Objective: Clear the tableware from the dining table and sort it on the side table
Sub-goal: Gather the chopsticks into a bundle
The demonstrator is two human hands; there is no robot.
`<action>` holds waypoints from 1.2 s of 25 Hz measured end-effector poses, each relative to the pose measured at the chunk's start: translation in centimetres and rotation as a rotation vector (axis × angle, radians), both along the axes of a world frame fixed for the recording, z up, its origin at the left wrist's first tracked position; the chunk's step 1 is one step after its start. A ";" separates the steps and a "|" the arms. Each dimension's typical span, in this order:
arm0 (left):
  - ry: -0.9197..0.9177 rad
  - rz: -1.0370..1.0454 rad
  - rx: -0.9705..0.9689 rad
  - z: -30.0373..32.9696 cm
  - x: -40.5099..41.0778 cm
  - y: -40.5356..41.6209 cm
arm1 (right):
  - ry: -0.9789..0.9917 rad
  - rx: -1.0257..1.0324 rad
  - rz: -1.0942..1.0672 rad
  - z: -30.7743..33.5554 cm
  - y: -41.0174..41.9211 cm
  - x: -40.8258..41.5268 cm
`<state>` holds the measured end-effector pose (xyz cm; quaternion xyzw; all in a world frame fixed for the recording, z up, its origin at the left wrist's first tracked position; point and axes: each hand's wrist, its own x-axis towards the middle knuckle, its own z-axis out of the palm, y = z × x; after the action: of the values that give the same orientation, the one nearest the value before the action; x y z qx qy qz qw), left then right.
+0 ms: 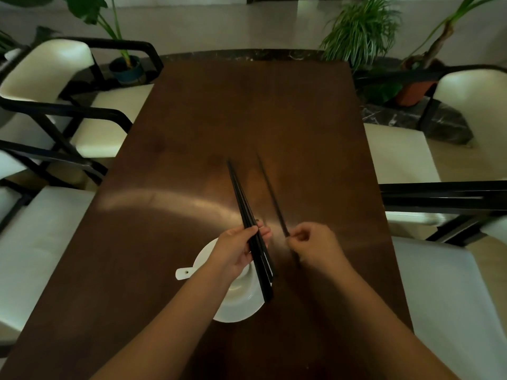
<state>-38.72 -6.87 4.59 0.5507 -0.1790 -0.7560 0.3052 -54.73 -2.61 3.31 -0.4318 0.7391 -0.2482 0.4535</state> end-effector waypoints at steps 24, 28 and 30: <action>0.185 -0.769 -0.216 4.8 6.7 8.6 | -0.508 -0.137 -0.065 9.2 5.6 6.9; 0.192 -0.770 -0.286 6.0 7.9 8.8 | -0.416 -0.240 -0.018 10.9 6.0 8.2; 0.210 -0.699 -0.263 5.8 9.0 9.0 | -0.411 -0.288 -0.093 12.0 6.5 8.5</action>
<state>-29.74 2.14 10.35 0.3320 -0.4190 -0.8374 0.1137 -46.22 3.93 15.31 -0.3981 0.6075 -0.4539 0.5161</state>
